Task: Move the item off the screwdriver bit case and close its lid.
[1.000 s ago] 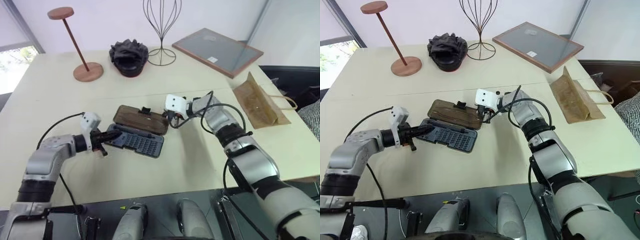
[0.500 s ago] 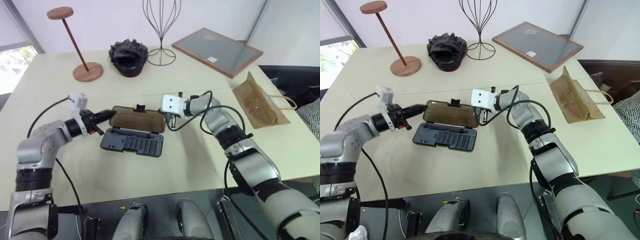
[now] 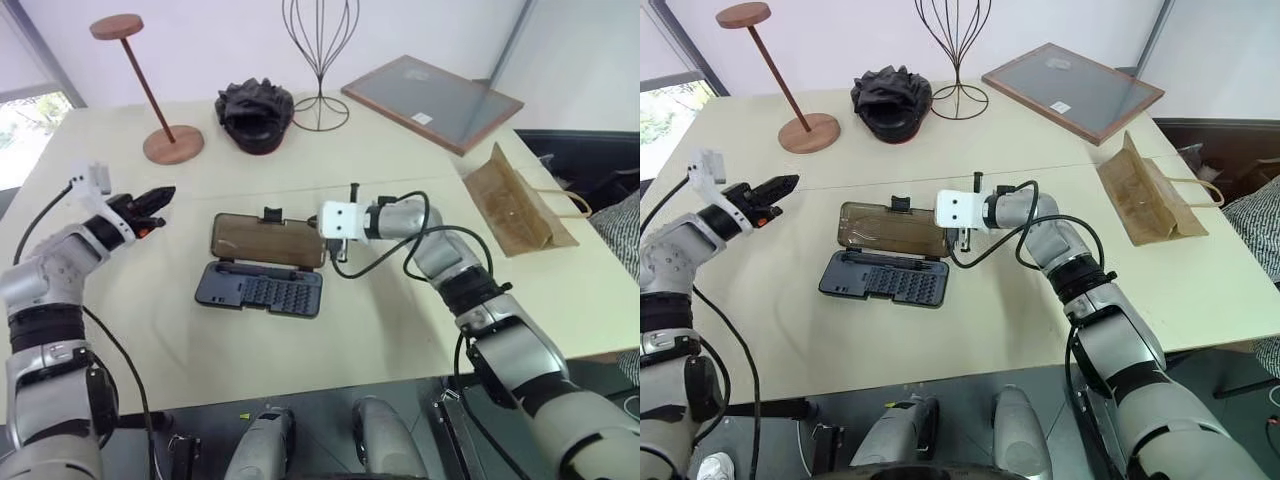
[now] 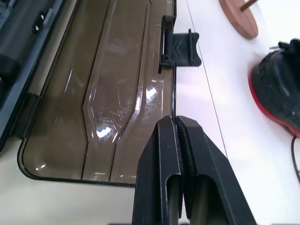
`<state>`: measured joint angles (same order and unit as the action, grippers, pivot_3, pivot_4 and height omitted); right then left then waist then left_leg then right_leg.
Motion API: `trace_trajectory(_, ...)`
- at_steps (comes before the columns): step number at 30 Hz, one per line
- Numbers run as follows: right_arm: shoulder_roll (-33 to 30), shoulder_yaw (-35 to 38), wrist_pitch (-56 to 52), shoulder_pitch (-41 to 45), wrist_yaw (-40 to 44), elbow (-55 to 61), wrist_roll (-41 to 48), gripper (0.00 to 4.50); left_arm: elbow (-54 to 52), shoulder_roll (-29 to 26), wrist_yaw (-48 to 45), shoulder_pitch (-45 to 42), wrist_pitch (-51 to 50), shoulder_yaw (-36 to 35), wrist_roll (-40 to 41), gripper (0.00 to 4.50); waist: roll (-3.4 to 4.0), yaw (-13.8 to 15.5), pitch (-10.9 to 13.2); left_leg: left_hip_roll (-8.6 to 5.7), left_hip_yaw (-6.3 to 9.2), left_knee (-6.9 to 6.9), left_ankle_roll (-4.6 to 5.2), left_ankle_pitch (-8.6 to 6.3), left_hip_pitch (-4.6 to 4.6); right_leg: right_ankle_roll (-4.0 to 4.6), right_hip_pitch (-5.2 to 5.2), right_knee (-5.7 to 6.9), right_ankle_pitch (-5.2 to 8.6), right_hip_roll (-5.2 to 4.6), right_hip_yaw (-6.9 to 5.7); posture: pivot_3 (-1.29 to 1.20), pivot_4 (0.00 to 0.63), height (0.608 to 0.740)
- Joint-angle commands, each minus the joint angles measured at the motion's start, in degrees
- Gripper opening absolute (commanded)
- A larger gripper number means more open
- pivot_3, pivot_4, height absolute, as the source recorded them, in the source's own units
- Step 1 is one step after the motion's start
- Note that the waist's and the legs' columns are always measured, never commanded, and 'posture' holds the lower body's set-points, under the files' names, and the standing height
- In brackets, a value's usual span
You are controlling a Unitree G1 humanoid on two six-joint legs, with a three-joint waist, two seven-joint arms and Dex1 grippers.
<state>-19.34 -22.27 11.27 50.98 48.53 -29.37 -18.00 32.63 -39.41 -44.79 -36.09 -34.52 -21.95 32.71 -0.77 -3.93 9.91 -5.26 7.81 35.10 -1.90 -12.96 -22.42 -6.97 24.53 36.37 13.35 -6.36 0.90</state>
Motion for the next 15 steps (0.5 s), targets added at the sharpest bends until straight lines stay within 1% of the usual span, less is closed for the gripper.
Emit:
trace_trajectory(1, 0.21, -0.26, 1.16, 0.03, -0.76, 4.37, -0.15, 0.03, 4.19, -1.01, -3.81, -0.82, 3.46, 2.36, -3.09, 0.0, 0.0, 0.05, 0.0, -0.01, 0.0, 0.0, 0.0, 0.0, 0.0, 0.0, -0.01, 0.0, 0.0, 0.0, 0.0, 0.0, 0.15, 0.74)
trace_trajectory(6, -0.08, -0.42, 0.67, -0.39, -1.06, 6.91, -0.13, 0.03, 10.08, 0.44, -8.08, -1.62, 8.16, 7.51, -8.11, 0.0, -0.03, 0.23, 0.0, -0.02, 0.0, 0.02, -0.01, 0.0, -0.01, -0.01, -0.02, 0.0, 0.0, 0.0, 0.0, 0.0, 0.15, 0.74)
trace_trajectory(9, -0.12, -0.22, -0.74, -0.76, -0.8, 7.45, 0.18, 0.03, 11.71, 1.17, -8.87, -3.02, 9.39, 7.95, -8.84, 0.0, -0.04, 0.24, 0.0, -0.02, 0.0, 0.03, -0.01, 0.0, -0.01, -0.01, -0.02, 0.0, 0.0, 0.0, 0.0, 0.0, 0.15, 0.74)
trace_trajectory(12, 0.12, 0.54, -3.6, -0.64, -0.63, 6.51, 0.98, 0.03, 9.2, 1.98, -10.2, -3.48, 8.2, 7.88, -7.86, 0.0, -0.06, 0.23, 0.01, -0.02, 0.01, 0.03, 0.0, 0.0, -0.02, -0.01, -0.02, 0.01, -0.01, 0.0, 0.0, 0.0, 0.15, 0.74)
trace_trajectory(15, 1.0, 2.23, -9.62, 0.26, -0.4, 4.84, 2.88, 0.03, 3.79, 2.77, -10.71, -2.25, 6.06, 8.25, -6.82, 0.0, -0.06, 0.17, 0.01, -0.01, 0.01, 0.03, 0.0, 0.0, -0.02, -0.01, -0.02, 0.01, 0.0, -0.01, 0.0, 0.0, 0.15, 0.74)
